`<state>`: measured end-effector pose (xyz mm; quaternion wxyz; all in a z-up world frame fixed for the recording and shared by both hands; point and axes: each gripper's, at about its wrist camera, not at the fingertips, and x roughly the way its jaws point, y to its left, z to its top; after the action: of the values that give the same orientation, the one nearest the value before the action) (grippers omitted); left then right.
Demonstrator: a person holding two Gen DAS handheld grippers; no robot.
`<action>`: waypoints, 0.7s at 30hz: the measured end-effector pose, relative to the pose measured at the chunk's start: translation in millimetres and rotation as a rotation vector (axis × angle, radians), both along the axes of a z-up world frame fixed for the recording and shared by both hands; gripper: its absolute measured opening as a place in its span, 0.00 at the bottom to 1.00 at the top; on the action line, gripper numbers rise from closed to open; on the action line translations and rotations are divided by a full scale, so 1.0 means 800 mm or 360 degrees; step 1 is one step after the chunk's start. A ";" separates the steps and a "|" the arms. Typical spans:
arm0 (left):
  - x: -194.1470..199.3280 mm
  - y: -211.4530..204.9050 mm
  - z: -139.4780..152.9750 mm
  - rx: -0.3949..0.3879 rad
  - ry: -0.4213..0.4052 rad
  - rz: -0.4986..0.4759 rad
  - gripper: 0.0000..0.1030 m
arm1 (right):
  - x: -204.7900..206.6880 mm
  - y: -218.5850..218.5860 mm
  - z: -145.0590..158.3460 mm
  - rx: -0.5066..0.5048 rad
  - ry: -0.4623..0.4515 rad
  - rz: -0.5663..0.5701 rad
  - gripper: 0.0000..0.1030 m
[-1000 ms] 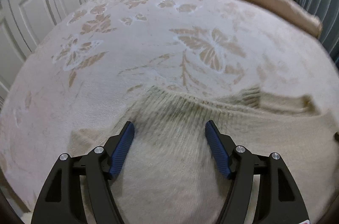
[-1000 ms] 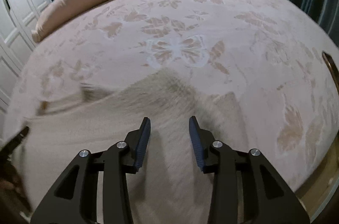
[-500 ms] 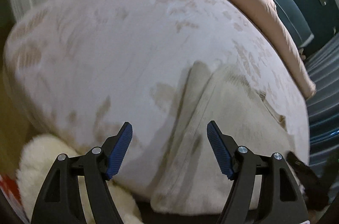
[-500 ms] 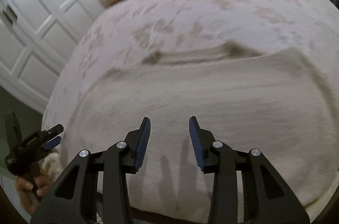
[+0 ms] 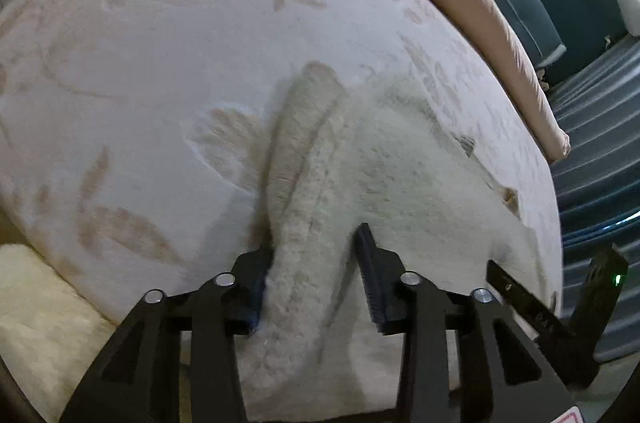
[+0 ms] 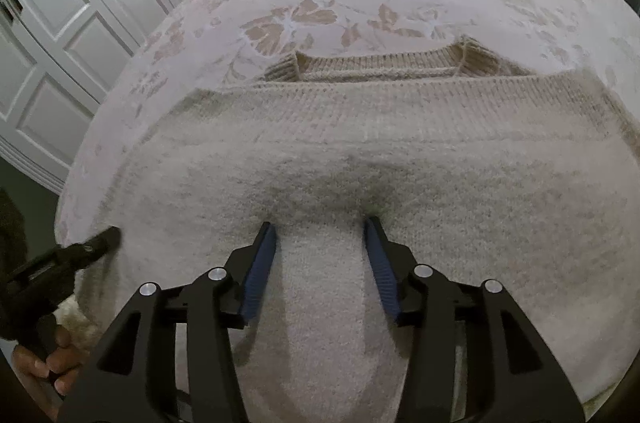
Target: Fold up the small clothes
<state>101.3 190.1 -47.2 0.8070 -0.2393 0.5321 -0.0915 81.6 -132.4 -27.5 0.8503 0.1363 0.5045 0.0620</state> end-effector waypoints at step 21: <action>-0.057 -0.367 0.154 -0.0117 -0.0356 -0.0885 0.10 | -0.215 -0.254 0.041 0.0093 -0.0079 -0.0625 0.47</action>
<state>55.9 -103.4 75.8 0.7954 -0.1019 0.4814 -0.3538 -90.1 -335.4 5.3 0.8539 0.2550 0.4453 -0.0870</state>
